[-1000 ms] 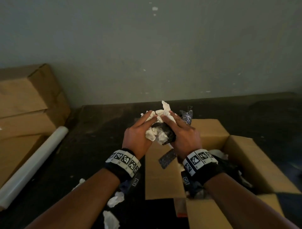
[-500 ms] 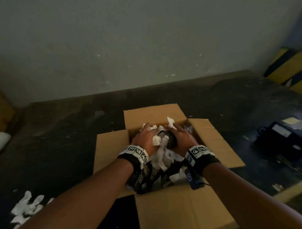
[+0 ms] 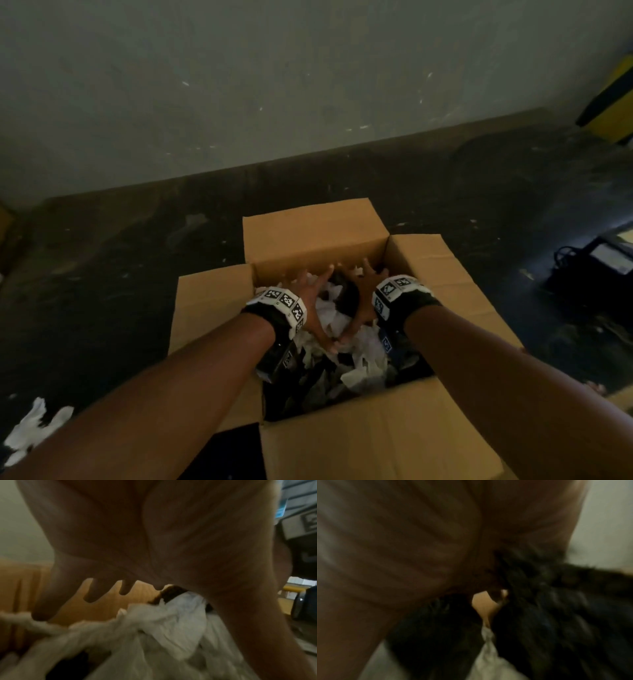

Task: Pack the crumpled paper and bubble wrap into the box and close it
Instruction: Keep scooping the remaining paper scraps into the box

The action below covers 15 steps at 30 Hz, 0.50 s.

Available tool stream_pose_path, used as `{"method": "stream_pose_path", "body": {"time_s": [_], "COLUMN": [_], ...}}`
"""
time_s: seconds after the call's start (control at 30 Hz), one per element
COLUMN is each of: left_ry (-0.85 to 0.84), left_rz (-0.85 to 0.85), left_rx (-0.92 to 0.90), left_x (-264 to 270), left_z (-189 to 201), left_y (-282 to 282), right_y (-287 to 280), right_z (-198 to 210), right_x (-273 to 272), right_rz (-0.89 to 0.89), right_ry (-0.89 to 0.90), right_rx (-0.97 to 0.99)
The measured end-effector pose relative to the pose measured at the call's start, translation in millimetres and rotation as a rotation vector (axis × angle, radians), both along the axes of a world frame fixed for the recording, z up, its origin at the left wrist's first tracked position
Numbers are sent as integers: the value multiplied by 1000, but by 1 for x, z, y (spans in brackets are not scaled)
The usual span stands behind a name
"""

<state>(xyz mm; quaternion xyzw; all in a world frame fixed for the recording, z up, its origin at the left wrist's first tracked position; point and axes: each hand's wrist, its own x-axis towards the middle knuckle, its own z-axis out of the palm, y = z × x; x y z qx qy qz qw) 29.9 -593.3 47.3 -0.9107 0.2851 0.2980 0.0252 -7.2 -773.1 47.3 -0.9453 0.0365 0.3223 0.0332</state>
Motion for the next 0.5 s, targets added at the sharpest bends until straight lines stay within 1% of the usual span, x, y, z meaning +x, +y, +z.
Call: {"method": "stream_pose_path", "body": {"time_s": [0.07,0.1,0.13,0.2,0.27,0.33,0.43,0.5], "left_ry": [-47,-40,-19,50,72,33,-48,-70], "left_rz": [-39,-58,-94,-105,-124,-152,-103,-112], "left_rx": [43,99,158,282,343,280,18,-84], "left_x": [-1,-1,-6,-21,-29,-24,-9,-6], "left_z": [-35,-57,-69,-73,-65,-61,-46,-26], "left_y": [-4,-6,-8,-9,-8,-4,1,3], "right_y": [0,1,3,6,4,0,-2,-1], "right_z": [-21,-32,-41,-48,-43,-30,-13,-10], "right_x": [-8,-13,-18,-19,-16,-17,-17,-9], "right_rz": [10,4,5,5,5,51,101,116], "right_ry": [9,21,49,102,113,112,49,-23], "right_rx": [-23,-24,-21,-16,2,0,25,15]}}
